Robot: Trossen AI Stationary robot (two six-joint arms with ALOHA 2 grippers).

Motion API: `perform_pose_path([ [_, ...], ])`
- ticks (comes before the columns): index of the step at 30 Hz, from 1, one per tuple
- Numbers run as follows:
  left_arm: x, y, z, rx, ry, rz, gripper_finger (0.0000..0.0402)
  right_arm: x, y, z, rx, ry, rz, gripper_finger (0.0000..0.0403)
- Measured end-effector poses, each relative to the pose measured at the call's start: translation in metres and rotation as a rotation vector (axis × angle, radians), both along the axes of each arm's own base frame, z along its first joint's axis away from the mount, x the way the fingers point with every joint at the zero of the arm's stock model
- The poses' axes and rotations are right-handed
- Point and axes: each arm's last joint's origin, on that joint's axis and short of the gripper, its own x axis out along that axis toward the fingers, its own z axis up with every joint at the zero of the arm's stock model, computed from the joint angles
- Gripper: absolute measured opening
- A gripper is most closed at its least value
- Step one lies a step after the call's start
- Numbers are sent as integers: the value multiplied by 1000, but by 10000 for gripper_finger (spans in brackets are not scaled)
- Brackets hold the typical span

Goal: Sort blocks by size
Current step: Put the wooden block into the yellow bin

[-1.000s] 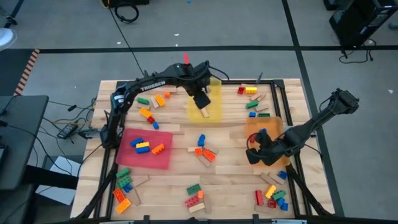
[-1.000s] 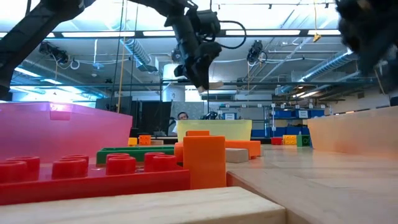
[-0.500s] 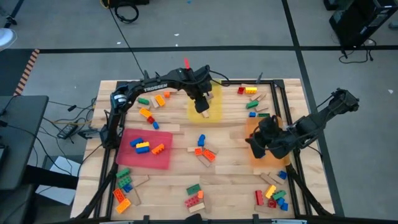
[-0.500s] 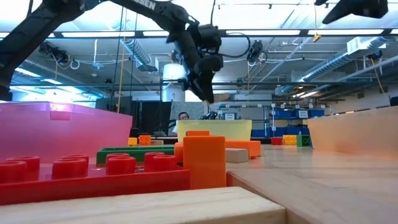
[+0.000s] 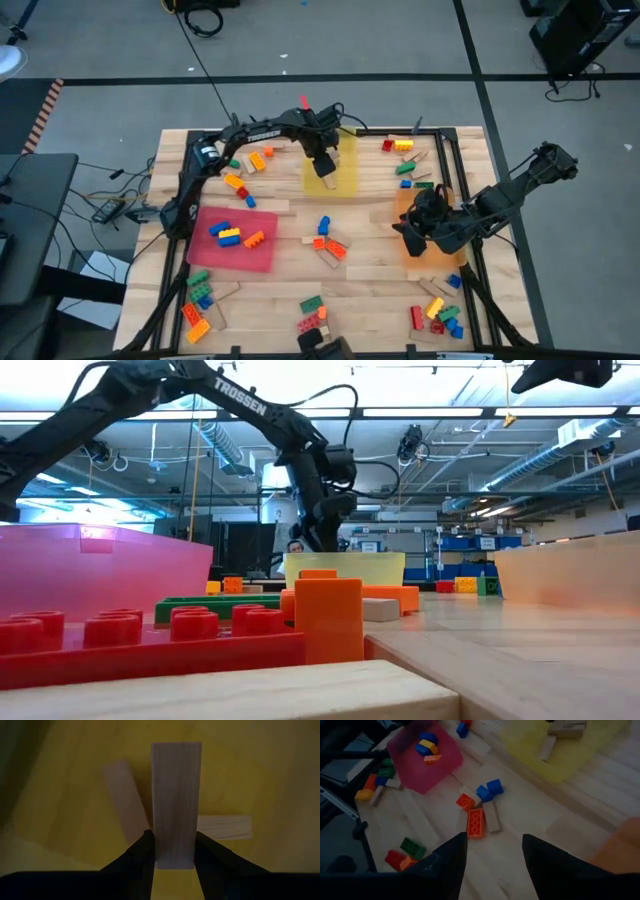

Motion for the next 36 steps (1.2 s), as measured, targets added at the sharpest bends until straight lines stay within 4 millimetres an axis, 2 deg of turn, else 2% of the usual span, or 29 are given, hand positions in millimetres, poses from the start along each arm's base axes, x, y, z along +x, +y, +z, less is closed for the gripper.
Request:
perform_pose_path([
  [6, 4, 1, -16, -14, 30, 0, 125, 0, 0, 0, -5, 2, 3, 204],
  [10, 4, 1, -18, 39, 63, 34, 135, 0, 0, 0, -4, 1, 3, 204],
  [21, 2, 3, -17, 62, 78, 67, 212, 0, 0, 0, 0, -3, 0, 205],
  [25, 6, 5, -5, 85, 53, 74, 223, 1, 0, 1, 3, -8, 0, 206],
  [30, 8, 5, 24, 72, 23, 154, 223, 1, 0, 0, 2, -7, 2, 204],
  [33, 10, -7, 41, 61, 48, 142, 223, 1, 1, 0, 4, -4, 5, 205],
  [36, 17, -33, 57, 41, 43, 146, 223, 1, 1, 0, -5, 0, 17, 206],
])
